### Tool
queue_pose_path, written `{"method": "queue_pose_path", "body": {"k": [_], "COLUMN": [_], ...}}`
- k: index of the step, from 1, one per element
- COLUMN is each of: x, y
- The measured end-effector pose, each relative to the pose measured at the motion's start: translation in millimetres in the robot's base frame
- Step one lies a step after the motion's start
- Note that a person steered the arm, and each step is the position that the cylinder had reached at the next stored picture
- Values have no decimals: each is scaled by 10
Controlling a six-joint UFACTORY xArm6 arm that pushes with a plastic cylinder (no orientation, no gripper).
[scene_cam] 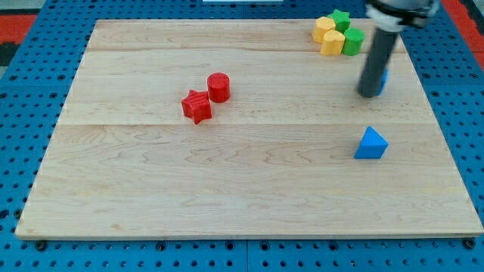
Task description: Push the blue blocks into the red blocks
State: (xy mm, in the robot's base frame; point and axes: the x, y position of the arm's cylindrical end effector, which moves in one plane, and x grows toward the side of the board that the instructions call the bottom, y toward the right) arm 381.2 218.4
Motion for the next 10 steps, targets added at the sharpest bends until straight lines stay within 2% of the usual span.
{"method": "queue_pose_path", "body": {"k": [1,2,3,4,5,6,7,8,9,10], "x": [46,43,-372,-197,404,367,132,98,160,161], "y": [192,653,803,-382,-1982,-1816,-786,-1258,-2103,-1287]}}
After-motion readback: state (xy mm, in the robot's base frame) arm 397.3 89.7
